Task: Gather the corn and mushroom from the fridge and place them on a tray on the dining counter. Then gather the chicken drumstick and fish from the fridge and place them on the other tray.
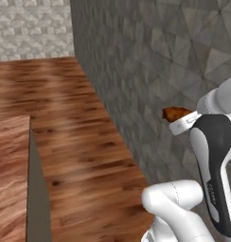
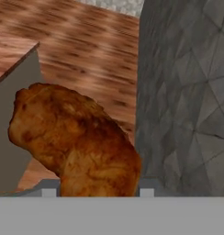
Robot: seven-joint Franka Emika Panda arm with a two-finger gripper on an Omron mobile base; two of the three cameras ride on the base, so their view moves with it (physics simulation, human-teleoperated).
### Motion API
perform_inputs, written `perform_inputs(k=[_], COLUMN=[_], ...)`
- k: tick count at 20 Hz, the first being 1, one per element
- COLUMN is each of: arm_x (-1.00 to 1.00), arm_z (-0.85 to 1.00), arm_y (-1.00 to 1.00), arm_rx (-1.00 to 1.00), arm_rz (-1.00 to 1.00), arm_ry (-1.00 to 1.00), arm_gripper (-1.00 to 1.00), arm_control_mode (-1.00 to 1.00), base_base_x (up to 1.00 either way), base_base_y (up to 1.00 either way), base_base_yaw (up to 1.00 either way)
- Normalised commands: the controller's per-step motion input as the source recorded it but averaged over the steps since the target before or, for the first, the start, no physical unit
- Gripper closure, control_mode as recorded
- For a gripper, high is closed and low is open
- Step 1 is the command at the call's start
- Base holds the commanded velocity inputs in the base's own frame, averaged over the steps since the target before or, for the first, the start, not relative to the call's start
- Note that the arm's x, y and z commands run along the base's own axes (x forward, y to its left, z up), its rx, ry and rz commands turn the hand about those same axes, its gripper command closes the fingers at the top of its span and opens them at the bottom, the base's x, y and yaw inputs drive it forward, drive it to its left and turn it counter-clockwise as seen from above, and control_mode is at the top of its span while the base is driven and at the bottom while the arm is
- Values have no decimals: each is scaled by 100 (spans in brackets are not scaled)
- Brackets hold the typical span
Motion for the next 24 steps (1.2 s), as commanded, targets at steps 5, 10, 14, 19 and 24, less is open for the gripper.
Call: perform_inputs(k=[5, 10, 14, 19, 24], arm_x=[0, 0, 0, 0, 0], arm_z=[0, 0, 0, 0, 0], arm_y=[0, 0, 0, 0, 0], arm_rx=[0, 0, 0, 0, 0], arm_rz=[0, 0, 0, 0, 0], arm_ry=[0, 0, 0, 0, 0], arm_gripper=[100, 100, 100, 100, 100], arm_control_mode=[100, 100, 100, 100, 100], base_base_x=[100, 100, 100, 100, 93], base_base_y=[0, 5, 4, 0, -1], base_base_yaw=[12, 13, 20, 40, 57])
